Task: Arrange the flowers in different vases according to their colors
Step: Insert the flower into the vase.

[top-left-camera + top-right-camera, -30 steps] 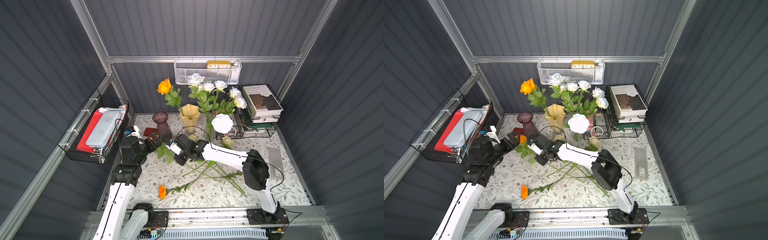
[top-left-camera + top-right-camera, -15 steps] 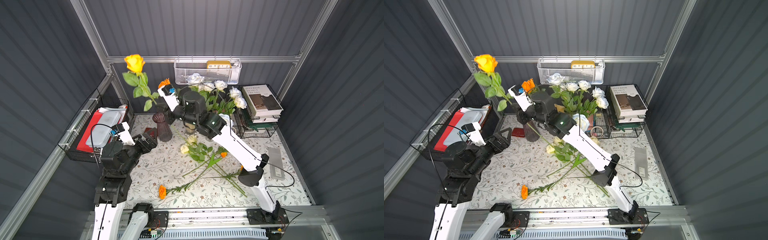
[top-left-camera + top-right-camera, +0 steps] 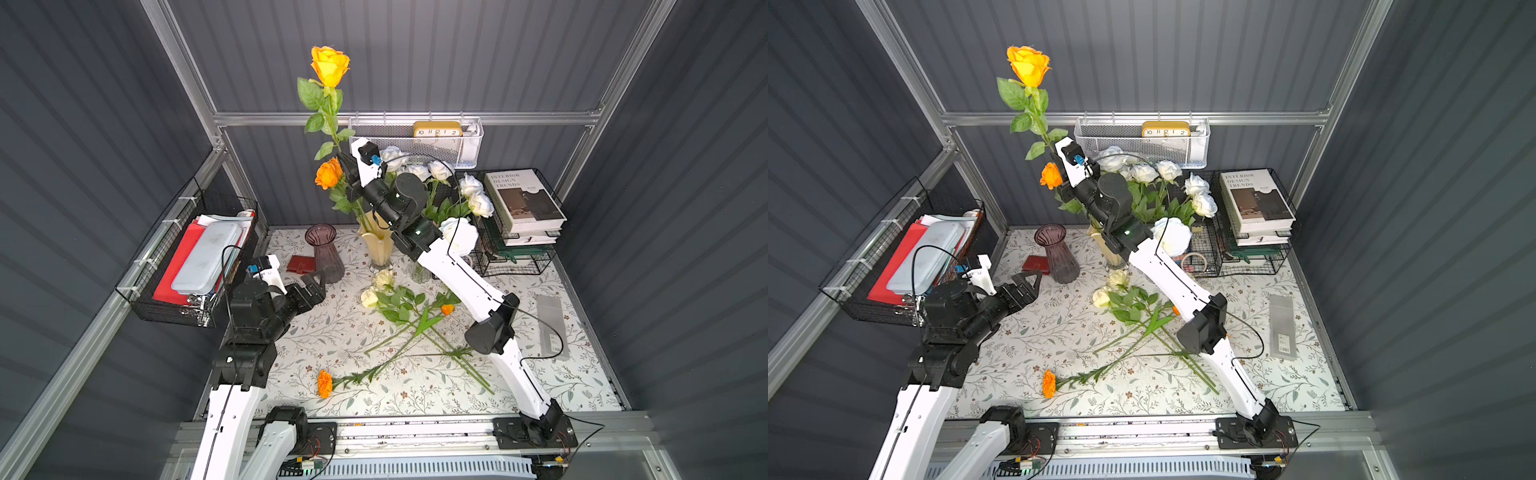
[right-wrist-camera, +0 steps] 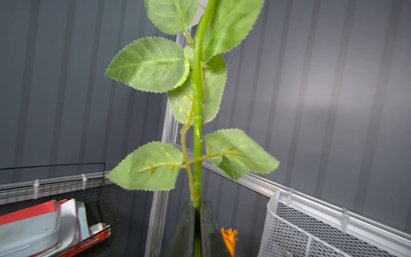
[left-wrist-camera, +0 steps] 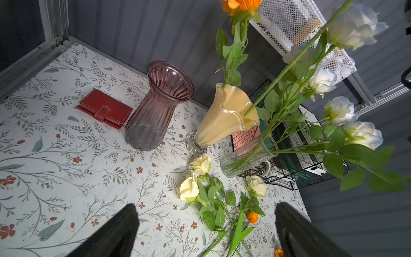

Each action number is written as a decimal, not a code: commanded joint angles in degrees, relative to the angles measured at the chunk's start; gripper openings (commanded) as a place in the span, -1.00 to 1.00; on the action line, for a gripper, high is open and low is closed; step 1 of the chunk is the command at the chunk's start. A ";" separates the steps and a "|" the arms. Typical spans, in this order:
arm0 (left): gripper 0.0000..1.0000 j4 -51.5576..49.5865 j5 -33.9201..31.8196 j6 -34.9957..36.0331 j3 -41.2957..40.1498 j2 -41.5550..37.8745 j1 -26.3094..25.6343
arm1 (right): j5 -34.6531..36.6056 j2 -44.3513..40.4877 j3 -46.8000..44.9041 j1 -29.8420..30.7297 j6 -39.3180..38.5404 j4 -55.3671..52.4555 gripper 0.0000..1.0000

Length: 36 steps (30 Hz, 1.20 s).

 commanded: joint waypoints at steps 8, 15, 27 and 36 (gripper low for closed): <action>0.98 6.48 1.07 2.40 -2.69 4.96 0.27 | -0.92 -0.44 -9.34 -3.02 -2.03 7.62 -0.79; 0.98 7.85 2.26 2.67 -2.94 6.21 0.27 | -0.43 -8.79 -23.78 -1.44 -3.03 9.76 0.66; 0.99 6.42 2.38 2.17 -4.25 4.12 0.27 | 8.75 -36.93 -63.18 9.57 -2.06 4.57 0.75; 0.99 6.31 1.32 1.70 -4.50 5.50 0.27 | 2.35 -51.46 -88.30 16.15 10.41 -10.19 0.72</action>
